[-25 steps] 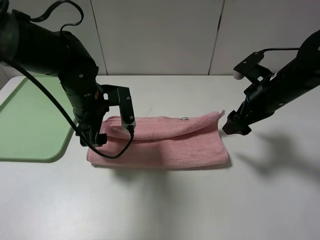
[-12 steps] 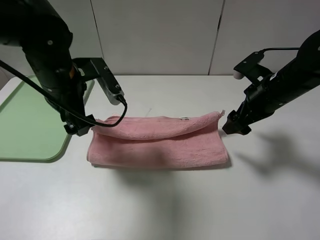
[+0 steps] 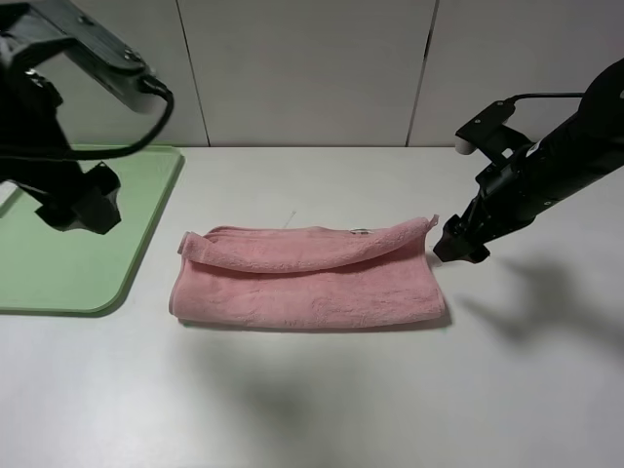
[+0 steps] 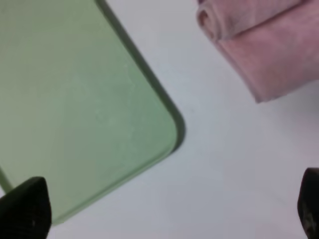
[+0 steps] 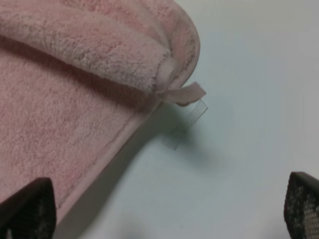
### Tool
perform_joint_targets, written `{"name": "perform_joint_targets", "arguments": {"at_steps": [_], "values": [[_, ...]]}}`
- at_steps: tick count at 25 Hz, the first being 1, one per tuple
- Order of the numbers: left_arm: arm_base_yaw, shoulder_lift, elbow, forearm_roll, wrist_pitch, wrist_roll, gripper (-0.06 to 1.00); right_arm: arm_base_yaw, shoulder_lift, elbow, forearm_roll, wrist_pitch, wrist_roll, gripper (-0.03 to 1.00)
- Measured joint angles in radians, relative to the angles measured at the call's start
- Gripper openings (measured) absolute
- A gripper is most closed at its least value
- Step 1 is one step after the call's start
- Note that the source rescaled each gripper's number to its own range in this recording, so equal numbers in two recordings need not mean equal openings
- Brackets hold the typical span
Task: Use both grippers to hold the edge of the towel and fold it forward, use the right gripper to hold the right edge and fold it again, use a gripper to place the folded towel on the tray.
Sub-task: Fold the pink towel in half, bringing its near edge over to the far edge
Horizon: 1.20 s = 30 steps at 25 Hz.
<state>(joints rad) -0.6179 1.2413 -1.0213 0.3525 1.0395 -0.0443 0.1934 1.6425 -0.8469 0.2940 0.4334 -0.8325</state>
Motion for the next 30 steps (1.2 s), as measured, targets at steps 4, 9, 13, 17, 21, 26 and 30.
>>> {"name": "perform_joint_targets", "arguments": {"at_steps": [4,9,13,17,21,26,30], "values": [[0.0,-0.169,0.082,-0.043,0.003,-0.01,1.0,0.0,0.0,0.0,0.006,0.0,0.0,1.0],[0.0,-0.383,0.18,-0.079,0.026,-0.041,1.0,0.0,0.0,0.0,0.015,-0.001,0.0,1.0],[0.0,-0.553,0.239,-0.113,0.064,-0.044,1.0,0.0,0.0,0.0,0.029,-0.001,0.001,1.0],[0.0,-0.713,0.293,-0.162,0.081,-0.045,1.0,0.0,0.0,0.0,0.031,-0.005,0.001,1.0],[0.0,-0.843,0.353,-0.198,0.082,-0.045,1.0,0.0,0.0,0.0,0.034,-0.005,0.001,1.0],[0.0,-0.944,0.446,-0.221,0.08,-0.046,1.0,0.0,0.0,0.0,0.036,-0.006,0.001,1.0],[0.0,-0.966,0.52,-0.265,0.046,-0.046,1.0,0.0,0.0,0.0,0.037,-0.007,0.004,1.0]]}}
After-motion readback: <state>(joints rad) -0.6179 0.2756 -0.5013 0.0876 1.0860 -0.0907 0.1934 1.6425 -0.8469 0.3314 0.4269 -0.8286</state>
